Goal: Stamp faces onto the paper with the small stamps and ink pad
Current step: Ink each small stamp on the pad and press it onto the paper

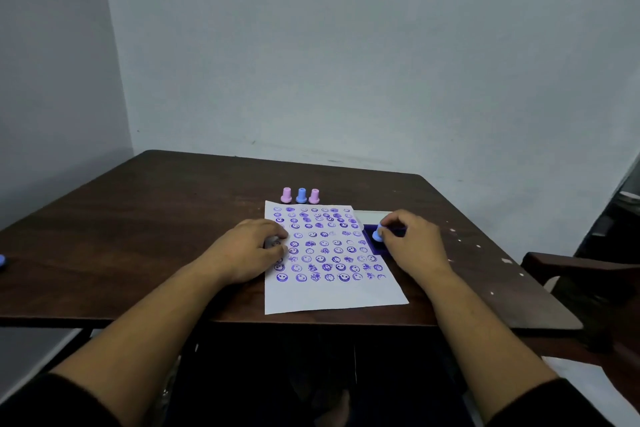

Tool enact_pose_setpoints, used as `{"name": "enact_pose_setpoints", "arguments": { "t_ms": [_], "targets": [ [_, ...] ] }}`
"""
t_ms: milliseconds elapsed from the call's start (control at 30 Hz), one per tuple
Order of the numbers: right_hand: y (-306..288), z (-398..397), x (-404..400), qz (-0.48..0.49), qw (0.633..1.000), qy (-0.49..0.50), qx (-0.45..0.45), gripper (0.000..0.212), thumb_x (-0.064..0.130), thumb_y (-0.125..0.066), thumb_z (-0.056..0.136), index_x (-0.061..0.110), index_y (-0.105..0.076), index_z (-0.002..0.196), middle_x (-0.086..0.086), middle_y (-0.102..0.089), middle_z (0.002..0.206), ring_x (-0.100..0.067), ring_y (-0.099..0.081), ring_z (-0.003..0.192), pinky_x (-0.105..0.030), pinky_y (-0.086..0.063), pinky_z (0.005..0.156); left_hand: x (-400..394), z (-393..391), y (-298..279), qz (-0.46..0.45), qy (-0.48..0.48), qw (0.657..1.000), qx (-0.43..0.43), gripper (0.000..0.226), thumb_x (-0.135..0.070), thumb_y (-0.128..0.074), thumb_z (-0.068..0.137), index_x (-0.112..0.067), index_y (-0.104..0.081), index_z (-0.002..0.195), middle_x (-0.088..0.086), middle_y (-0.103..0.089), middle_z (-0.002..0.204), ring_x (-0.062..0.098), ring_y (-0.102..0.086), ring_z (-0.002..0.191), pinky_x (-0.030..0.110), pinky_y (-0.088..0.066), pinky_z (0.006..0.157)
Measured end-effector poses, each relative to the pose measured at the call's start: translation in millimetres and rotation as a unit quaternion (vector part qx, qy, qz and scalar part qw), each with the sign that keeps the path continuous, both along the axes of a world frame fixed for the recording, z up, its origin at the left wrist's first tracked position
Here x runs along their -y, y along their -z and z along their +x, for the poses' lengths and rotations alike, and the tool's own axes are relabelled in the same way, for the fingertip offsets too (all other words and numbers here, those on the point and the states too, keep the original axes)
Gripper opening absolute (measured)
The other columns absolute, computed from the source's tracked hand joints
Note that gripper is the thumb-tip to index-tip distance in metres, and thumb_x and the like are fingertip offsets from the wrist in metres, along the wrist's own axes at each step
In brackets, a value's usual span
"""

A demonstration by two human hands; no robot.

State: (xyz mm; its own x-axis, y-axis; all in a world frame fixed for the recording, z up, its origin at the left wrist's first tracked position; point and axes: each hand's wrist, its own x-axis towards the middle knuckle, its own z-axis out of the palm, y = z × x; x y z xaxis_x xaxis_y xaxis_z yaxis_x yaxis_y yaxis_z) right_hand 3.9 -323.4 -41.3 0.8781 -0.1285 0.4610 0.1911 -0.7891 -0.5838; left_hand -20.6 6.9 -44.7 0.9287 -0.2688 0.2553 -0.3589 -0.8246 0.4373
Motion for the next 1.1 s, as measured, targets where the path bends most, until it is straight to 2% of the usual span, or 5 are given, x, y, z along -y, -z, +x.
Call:
{"name": "enact_pose_setpoints", "arguments": {
  "t_ms": [300, 500, 733, 833, 1100],
  "targets": [
    [-0.2, -0.4, -1.9, 0.005, 1.0, -0.009, -0.011, 0.019, 0.025, -0.076, 0.091, 0.04, -0.069, 0.081, 0.018, -0.072, 0.092, -0.01, -0.067, 0.089, -0.031, -0.053, 0.072, 1.5, 1.5, -1.6, -0.003, -0.006, 1.0, 0.001, 0.039, -0.047, -0.06, 0.092, -0.034, -0.064, 0.128, -0.018, -0.059, 0.135, 0.004, -0.045, 0.125, 0.034, -0.042, 0.105],
    [-5.8, -3.4, -2.9, 0.027, 0.999, -0.01, -0.043, 0.031, 0.005, -0.061, 0.089, 0.032, -0.076, 0.082, 0.009, -0.078, 0.096, -0.016, -0.069, 0.085, -0.036, -0.057, 0.07, 2.2, 0.3, -3.2, 0.001, -0.005, 1.0, -0.002, 0.039, -0.046, -0.06, 0.092, -0.033, -0.063, 0.129, -0.017, -0.059, 0.135, 0.004, -0.046, 0.124, 0.035, -0.044, 0.104],
    [-5.3, -7.9, -6.7, 0.006, 1.0, -0.002, -0.029, 0.014, 0.027, -0.07, 0.092, 0.038, -0.069, 0.083, 0.021, -0.071, 0.092, -0.011, -0.068, 0.087, -0.036, -0.057, 0.073, 1.4, -1.9, -4.5, 0.0, -0.009, 1.0, -0.001, 0.04, -0.046, -0.06, 0.092, -0.033, -0.063, 0.129, -0.017, -0.058, 0.136, 0.004, -0.045, 0.126, 0.033, -0.042, 0.105],
    [-3.6, -7.4, -5.0, -0.002, 1.0, 0.002, -0.023, 0.011, 0.034, -0.074, 0.093, 0.039, -0.069, 0.085, 0.017, -0.073, 0.095, -0.011, -0.068, 0.091, -0.037, -0.059, 0.077, 3.2, -1.9, -3.5, 0.002, -0.008, 1.0, 0.0, 0.04, -0.046, -0.06, 0.092, -0.032, -0.063, 0.13, -0.017, -0.058, 0.137, 0.005, -0.044, 0.127, 0.033, -0.041, 0.105],
    [-2.6, -2.7, -5.7, -0.015, 0.999, 0.011, -0.034, 0.013, 0.03, -0.076, 0.096, 0.038, -0.068, 0.089, 0.005, -0.074, 0.108, -0.017, -0.065, 0.096, -0.032, -0.05, 0.074, 3.0, -3.2, -4.6, 0.002, -0.012, 1.0, 0.0, 0.041, -0.047, -0.06, 0.092, -0.031, -0.063, 0.13, -0.018, -0.058, 0.136, 0.006, -0.043, 0.13, 0.032, -0.04, 0.106]
  ]
}}
